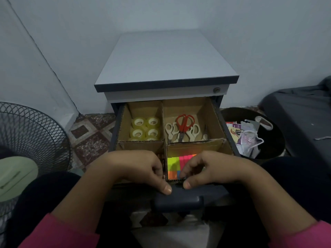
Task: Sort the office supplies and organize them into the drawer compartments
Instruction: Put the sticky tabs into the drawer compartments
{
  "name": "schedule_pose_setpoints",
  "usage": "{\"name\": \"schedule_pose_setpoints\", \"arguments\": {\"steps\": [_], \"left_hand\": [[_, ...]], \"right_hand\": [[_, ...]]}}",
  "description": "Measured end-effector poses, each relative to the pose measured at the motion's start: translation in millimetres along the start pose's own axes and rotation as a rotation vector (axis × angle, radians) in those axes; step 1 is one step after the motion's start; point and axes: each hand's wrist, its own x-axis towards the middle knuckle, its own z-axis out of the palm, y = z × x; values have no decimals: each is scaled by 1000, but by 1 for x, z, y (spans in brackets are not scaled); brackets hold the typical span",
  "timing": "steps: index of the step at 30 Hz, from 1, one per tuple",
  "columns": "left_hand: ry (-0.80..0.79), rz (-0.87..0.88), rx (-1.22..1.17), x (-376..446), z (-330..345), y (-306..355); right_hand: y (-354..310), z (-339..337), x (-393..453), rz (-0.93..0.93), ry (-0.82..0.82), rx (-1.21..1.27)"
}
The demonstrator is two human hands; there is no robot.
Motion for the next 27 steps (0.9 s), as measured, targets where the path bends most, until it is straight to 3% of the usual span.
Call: {"name": "schedule_pose_setpoints", "arguments": {"steps": [4,9,19,27], "left_hand": [[-85,-39,94,1,7,6],[-43,-28,168,6,13,8],[84,96,105,5,15,3],[202,70,72,6,8,-2]], "right_hand": [[-4,0,-7,41,-102,-70],[-9,7,-8,25,-143,-184],[-11,13,-8,-93,7,-271],[-7,5,-5,-90,148,-212]]}}
